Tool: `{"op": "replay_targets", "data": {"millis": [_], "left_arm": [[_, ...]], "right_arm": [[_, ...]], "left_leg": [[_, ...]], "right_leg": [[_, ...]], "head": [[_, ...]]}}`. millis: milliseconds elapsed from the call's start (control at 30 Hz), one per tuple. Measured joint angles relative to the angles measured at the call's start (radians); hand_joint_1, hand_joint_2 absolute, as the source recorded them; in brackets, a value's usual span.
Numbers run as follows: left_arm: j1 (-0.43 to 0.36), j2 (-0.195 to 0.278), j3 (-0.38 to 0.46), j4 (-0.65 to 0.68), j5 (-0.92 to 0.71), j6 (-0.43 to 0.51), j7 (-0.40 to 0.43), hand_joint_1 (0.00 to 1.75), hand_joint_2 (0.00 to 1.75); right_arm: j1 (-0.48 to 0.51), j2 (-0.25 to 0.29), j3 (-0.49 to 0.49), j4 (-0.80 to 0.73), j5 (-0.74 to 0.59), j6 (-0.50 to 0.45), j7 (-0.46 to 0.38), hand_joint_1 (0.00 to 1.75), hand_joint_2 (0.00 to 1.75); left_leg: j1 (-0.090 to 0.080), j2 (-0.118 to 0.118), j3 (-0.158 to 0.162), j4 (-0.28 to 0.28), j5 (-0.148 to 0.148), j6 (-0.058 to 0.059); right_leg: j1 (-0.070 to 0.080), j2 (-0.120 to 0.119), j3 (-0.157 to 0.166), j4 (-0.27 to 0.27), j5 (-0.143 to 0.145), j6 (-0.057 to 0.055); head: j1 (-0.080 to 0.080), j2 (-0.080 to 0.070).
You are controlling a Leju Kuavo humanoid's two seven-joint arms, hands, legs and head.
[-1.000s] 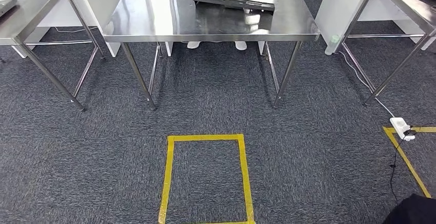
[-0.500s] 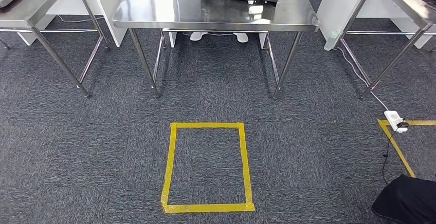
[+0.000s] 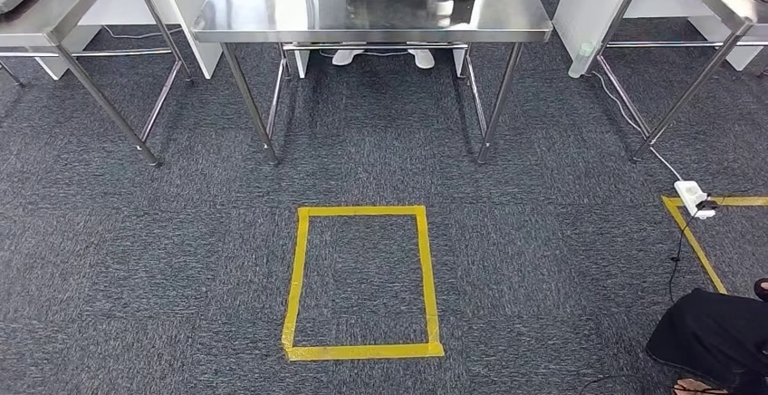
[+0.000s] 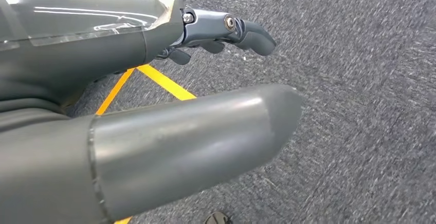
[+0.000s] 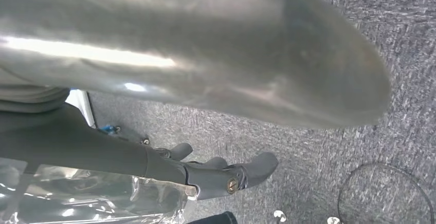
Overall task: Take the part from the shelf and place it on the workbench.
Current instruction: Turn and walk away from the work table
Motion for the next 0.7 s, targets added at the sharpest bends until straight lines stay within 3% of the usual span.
{"op": "replay_targets", "data": {"millis": [167, 400, 700], "left_arm": [[0.000, 0.000, 0.000, 0.000, -0.001, 0.000, -0.001, 0.00, 0.00], [0.000, 0.000, 0.000, 0.000, -0.011, -0.003, -0.005, 0.00, 0.00], [0.000, 0.002, -0.002, 0.000, -0.029, -0.014, -0.014, 0.00, 0.00]], "right_arm": [[-0.001, 0.000, -0.002, 0.000, 0.000, 0.000, -0.001, 0.00, 0.00], [-0.001, -0.001, -0.007, 0.000, 0.000, -0.001, -0.006, 0.00, 0.00], [-0.001, -0.001, -0.031, 0.000, -0.012, -0.006, -0.016, 0.00, 0.00]], "left_leg": [[0.004, -0.001, -0.001, -0.007, 0.011, -0.017], [0.004, -0.001, -0.003, -0.008, 0.013, -0.028], [-0.002, -0.001, -0.005, -0.007, 0.013, -0.028]], "right_leg": [[0.006, 0.000, -0.006, 0.001, 0.005, -0.009], [0.011, -0.001, -0.010, 0.002, 0.007, -0.012], [0.007, -0.001, -0.012, 0.002, 0.007, -0.011]], "head": [[0.000, 0.000], [0.000, 0.000], [0.000, 0.000]]}}
